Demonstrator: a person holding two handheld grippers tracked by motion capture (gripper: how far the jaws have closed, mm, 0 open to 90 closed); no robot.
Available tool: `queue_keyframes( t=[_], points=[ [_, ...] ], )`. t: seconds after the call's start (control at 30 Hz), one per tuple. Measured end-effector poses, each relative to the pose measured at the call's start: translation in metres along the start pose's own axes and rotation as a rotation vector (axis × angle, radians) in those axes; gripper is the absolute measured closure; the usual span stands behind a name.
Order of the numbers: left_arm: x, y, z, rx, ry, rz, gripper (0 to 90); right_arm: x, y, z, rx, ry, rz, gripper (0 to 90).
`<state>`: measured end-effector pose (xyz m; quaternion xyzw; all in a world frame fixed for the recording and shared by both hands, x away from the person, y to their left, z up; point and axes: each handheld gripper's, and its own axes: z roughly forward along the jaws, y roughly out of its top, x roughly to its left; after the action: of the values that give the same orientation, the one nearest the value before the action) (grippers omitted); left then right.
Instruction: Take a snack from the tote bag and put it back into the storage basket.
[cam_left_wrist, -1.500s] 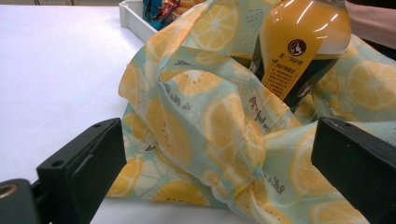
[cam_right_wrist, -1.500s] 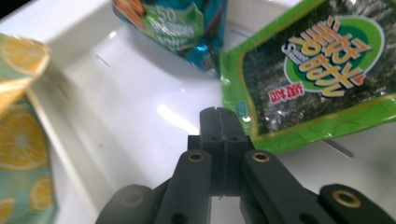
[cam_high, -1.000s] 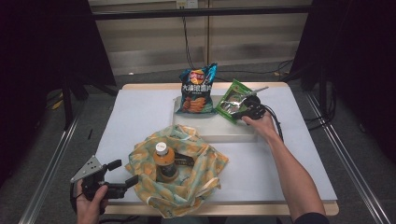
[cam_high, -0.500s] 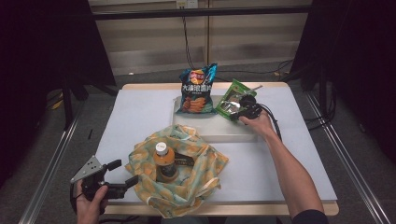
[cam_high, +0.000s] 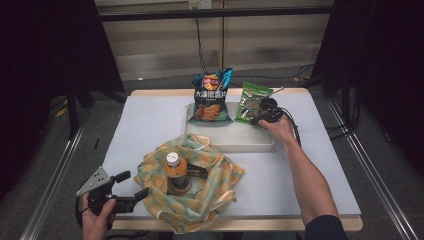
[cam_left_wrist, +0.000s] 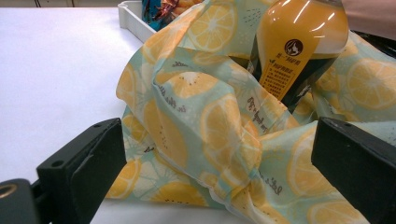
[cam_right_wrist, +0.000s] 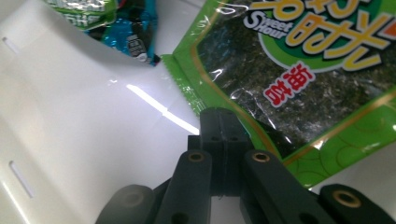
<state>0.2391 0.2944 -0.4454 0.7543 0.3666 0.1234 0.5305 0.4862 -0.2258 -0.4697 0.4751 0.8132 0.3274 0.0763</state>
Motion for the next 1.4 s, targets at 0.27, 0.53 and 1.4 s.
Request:
queue_keyframes(
  t=[0.27,0.53,1.4],
  points=[
    [0.001,-0.001,0.000,0.000,0.005,-0.008,2.8,-0.005,0.009,0.006,-0.005,-0.019,0.042,90.0],
    [0.000,-0.001,0.000,-0.004,0.008,-0.014,2.8,-0.003,0.020,0.009,-0.007,-0.057,0.036,90.0],
    [0.003,-0.001,0.001,0.001,0.000,-0.016,2.8,0.025,0.008,-0.027,-0.210,0.020,-0.021,68.9]
  ],
)
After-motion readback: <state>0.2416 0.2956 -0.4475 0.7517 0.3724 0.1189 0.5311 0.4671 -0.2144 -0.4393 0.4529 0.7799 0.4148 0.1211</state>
